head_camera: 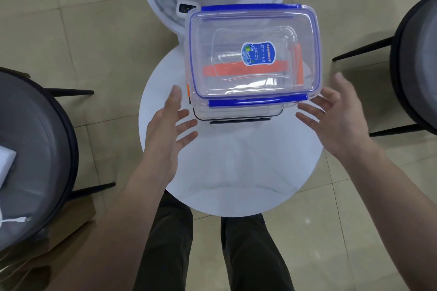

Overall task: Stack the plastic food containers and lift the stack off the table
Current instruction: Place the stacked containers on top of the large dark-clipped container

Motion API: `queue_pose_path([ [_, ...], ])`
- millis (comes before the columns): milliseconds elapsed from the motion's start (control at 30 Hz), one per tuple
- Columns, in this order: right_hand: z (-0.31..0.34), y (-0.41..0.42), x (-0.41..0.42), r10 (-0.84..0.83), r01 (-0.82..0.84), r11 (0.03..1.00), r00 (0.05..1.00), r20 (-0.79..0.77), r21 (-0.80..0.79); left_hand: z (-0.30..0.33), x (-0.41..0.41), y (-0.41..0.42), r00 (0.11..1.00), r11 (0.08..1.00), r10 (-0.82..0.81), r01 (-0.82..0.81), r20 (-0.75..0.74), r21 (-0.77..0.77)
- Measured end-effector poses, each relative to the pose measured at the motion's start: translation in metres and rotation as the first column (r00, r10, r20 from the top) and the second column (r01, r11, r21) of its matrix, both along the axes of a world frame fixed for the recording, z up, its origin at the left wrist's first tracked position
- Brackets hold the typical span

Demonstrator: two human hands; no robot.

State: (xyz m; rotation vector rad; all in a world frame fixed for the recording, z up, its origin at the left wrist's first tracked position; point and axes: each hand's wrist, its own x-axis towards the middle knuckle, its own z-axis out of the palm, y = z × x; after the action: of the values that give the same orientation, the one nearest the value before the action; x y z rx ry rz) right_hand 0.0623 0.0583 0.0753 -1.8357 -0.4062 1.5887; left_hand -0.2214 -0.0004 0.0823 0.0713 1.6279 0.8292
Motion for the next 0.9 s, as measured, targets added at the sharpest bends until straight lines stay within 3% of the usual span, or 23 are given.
queue_pose_path([
  [467, -0.048, -0.016, -0.001, 0.017, -0.010, 0.989, 0.999, 0.042, -0.146, -0.044, 0.001, -0.015, 0.998, 0.987, 0.047, -0.051, -0.032, -0.153],
  [900, -0.096, -0.012, -0.007, 0.160, -0.098, 0.964, 0.956, 0.245, -0.246, -0.101, 0.025, -0.007, 0.996, 0.985, 0.014, -0.028, -0.084, -0.168],
])
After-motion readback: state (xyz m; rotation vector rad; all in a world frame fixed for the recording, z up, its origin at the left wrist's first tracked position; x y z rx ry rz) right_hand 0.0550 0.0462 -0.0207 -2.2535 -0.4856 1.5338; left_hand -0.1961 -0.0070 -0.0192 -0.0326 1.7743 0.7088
